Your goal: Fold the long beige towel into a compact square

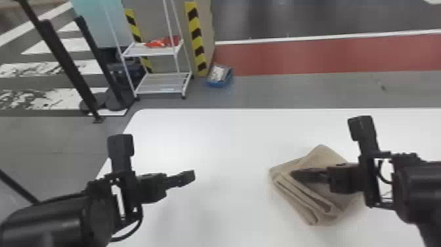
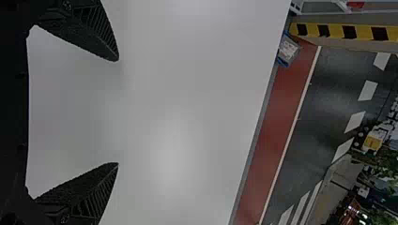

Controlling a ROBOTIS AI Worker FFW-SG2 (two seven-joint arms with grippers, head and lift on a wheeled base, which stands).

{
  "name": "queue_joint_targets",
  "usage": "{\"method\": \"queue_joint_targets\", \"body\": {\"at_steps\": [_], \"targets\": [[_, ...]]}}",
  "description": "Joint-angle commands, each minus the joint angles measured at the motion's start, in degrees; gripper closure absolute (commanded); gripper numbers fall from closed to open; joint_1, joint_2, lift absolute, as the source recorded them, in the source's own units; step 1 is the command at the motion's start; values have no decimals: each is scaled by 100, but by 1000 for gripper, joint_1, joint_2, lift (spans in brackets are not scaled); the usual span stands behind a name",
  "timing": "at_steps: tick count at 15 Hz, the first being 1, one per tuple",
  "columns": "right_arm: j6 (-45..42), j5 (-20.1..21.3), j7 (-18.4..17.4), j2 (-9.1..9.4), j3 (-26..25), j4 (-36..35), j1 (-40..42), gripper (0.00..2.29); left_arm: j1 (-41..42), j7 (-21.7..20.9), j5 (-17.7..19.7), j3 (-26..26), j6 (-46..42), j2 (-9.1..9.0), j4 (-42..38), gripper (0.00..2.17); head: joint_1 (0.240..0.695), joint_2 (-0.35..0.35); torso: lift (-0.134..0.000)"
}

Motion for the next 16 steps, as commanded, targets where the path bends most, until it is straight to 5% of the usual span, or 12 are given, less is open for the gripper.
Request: {"method": "queue_joint_targets", "body": {"at_steps": [1, 7, 16], "targets": [[119, -3, 102, 5, 296, -302, 174, 2047, 9, -7, 0, 15, 6, -41, -20, 87, 695, 205, -124], [611, 323, 752, 5, 498, -662, 368, 2047, 9, -16, 18, 15, 6, -41, -20, 87, 695, 274, -124], [1261, 947, 1772, -97, 270, -1646, 869, 2047, -9, -7, 26, -3, -12, -41, 24, 87, 695, 283, -124]]}}
